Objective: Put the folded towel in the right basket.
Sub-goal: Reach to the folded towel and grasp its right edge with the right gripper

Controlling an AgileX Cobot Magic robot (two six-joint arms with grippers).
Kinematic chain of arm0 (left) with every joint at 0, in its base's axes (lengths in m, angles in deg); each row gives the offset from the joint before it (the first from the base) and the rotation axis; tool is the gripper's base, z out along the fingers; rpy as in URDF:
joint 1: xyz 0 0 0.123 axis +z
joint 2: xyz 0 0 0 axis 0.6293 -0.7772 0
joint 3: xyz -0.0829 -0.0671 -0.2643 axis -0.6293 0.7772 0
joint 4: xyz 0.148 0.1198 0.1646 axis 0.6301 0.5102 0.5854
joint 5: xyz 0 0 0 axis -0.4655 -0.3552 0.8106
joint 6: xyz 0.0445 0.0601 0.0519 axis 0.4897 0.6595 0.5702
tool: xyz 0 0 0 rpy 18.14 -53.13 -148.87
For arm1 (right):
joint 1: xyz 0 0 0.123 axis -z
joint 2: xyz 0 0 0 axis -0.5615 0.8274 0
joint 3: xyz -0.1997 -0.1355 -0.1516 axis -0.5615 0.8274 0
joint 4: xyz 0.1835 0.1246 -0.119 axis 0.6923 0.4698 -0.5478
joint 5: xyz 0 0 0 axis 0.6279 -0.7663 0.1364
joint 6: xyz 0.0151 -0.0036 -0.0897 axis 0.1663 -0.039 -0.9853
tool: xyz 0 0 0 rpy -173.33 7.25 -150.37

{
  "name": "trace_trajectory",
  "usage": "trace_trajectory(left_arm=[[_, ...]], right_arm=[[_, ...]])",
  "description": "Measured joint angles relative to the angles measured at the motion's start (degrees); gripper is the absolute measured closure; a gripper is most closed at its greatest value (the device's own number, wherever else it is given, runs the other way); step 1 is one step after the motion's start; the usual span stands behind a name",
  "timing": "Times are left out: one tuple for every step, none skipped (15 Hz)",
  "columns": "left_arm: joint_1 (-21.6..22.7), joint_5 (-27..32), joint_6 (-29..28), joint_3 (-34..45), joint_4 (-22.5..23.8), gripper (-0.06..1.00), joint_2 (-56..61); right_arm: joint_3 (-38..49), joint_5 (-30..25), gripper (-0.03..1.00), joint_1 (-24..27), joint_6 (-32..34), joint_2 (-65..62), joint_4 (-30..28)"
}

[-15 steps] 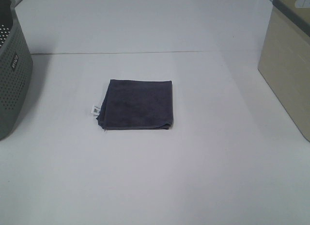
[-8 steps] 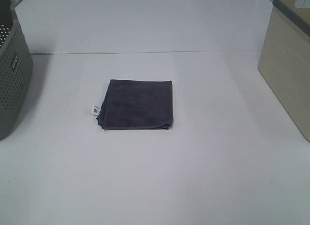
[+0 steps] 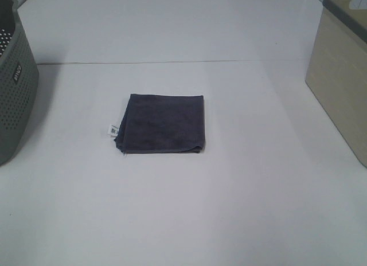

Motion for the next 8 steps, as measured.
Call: trace_trajectory(left_arm=[[0.00,0.00,0.00,0.00,0.00,-0.04,0.00],[0.00,0.00,0.00,0.00,0.00,-0.04,0.00],[0.00,0.00,0.00,0.00,0.00,-0.04,0.00],[0.00,0.00,0.00,0.00,0.00,-0.04,0.00],[0.00,0.00,0.00,0.00,0.00,-0.04,0.00],[0.00,0.00,0.00,0.00,0.00,-0.04,0.00],[0.00,0.00,0.00,0.00,0.00,-0.04,0.00],[0.00,0.00,0.00,0.00,0.00,-0.04,0.00]], right_arm=[[-2.75,0.06,-0.02,0.00,0.00,4.13,0.23],[-3.90,0.06,-0.02,0.00,0.00,5.56,0.46],[-5.39,0.11,-0.02,0.00,0.00,8.65,1.55],[-6.59,0.11,-0.02,0.00,0.00,13.18,3.95],[-7.51,0.29,-0.02,0.00,0.00,15.87,4.13],[-9.34,0.86,-0.02,0.00,0.00,19.71,4.24],[-11.46,1.60,-0.01,0.00,0.00,23.89,5.10],[-13.64,3.32,0.00,0.00,0.00,28.82,7.16]])
